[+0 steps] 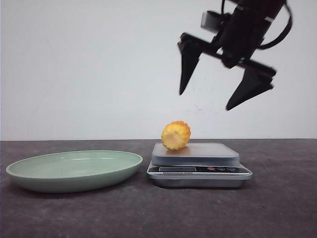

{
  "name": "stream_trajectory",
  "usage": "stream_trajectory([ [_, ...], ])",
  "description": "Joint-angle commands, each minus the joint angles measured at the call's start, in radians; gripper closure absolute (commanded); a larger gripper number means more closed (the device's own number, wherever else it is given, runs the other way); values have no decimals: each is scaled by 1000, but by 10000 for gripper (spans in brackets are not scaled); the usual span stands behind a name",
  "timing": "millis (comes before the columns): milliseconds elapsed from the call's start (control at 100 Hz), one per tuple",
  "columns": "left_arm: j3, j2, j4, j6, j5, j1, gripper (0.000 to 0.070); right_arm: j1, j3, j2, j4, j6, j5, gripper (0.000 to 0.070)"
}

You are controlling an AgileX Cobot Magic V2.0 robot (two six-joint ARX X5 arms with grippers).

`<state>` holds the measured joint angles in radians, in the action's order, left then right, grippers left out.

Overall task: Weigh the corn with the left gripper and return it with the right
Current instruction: 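Lower the right gripper over the corn on the scale and grasp it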

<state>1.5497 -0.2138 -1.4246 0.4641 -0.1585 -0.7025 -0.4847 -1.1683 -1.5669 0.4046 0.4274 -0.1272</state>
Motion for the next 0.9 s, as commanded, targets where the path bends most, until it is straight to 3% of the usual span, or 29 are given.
stream_trajectory([
  [0, 17, 3, -45, 1, -2, -3, 698, -9, -18, -23, -27, 45, -6, 0],
  [360, 8, 3, -45, -11, -70, 4, 698, -57, -18, -107, -53, 60, -6, 0],
  [730, 2, 3, -45, -26, -81, 17, 698, -69, -18, -195, -42, 100, 27, 1],
  [780, 1, 3, -45, -26, -81, 22, 698, -68, -20, -206, -45, 114, 28, 66],
  [890, -4, 3, -45, -26, -81, 34, 698, -68, -24, -222, -38, 119, 25, 324],
])
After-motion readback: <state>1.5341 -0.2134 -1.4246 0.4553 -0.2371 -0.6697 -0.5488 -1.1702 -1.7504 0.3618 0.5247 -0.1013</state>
